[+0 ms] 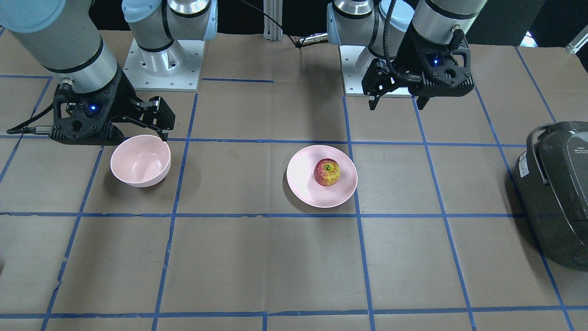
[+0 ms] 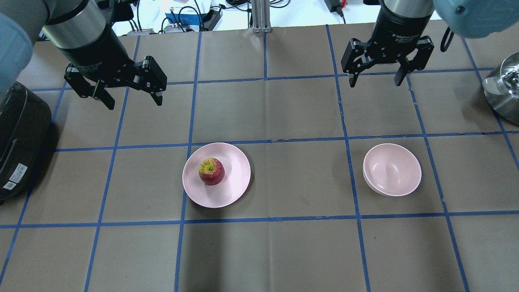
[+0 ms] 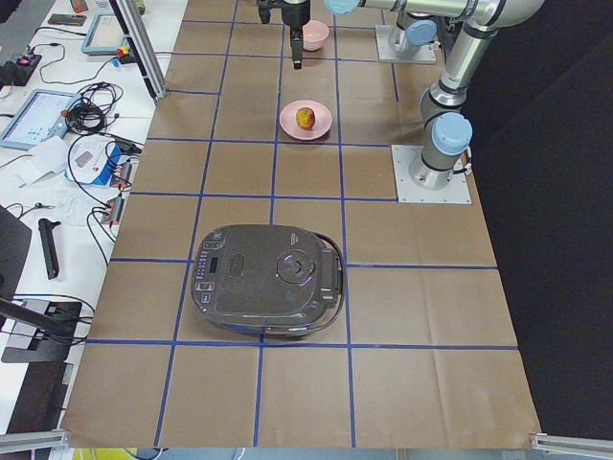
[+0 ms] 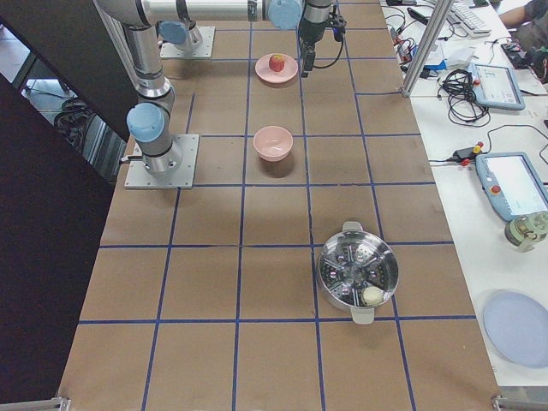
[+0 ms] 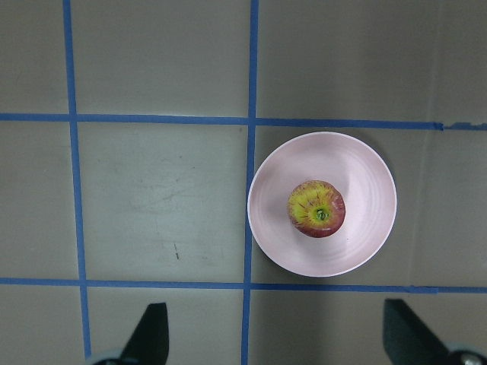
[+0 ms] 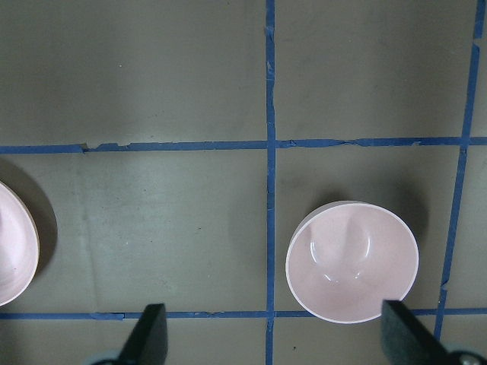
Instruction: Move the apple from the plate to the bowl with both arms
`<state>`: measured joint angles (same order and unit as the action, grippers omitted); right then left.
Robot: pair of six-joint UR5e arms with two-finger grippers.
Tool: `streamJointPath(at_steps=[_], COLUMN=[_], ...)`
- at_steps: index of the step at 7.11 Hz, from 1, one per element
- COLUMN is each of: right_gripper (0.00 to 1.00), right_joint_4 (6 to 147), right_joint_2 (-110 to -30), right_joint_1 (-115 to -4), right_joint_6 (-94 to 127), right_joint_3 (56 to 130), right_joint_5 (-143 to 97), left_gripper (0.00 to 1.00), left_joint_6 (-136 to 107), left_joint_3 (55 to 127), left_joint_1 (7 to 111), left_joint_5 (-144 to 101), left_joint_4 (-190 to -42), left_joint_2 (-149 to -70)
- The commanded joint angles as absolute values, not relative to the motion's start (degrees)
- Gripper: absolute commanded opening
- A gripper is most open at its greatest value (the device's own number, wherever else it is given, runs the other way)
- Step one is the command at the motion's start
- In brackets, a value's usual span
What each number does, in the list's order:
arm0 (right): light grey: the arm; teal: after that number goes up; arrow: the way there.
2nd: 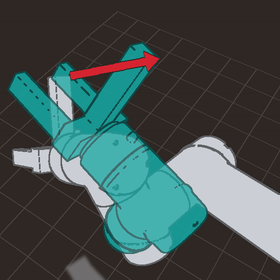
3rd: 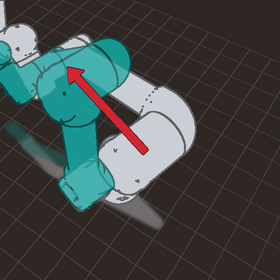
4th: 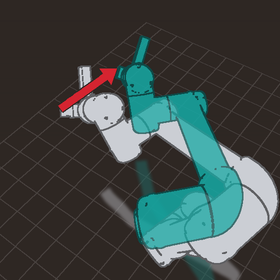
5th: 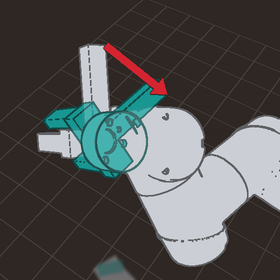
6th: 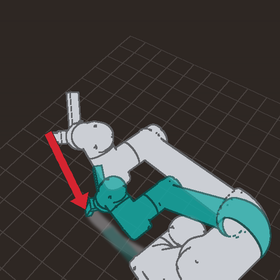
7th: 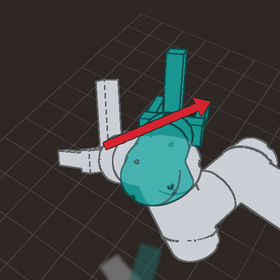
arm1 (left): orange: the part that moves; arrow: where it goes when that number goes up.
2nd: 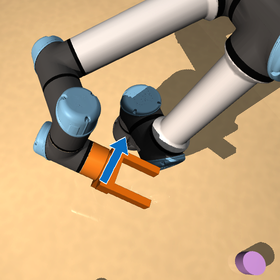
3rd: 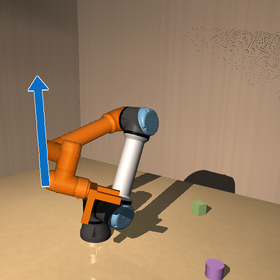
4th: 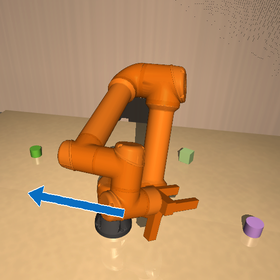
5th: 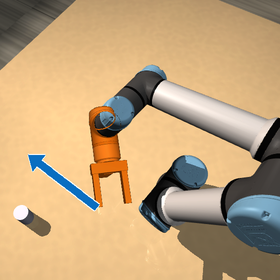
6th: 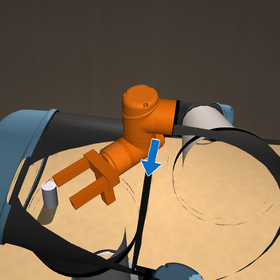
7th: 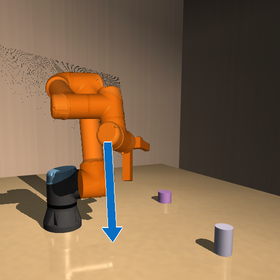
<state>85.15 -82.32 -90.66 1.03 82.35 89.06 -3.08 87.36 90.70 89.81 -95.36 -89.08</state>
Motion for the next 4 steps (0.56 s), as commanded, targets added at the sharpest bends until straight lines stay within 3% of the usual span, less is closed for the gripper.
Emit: streamJointPath(at_steps=[1,4], right_gripper=[1.00,1.00], right_joint_4=[85.4,85.4], right_joint_2=[-83.2,-83.2], right_joint_1=[-90.7,-90.7], right_joint_6=[1.1,1.1], right_joint_3=[82.4,82.4], right_joint_5=[89.1,89.0], left_gripper=[1.00,1.00], left_joint_6=[-3.1,-4.1], left_joint_3=[87.4,90.8], left_joint_1=[90.7,91.8], left_joint_5=[89.7,89.2], left_joint_4=[-95.4,-96.2], left_joint_2=[-89.1,-91.0])
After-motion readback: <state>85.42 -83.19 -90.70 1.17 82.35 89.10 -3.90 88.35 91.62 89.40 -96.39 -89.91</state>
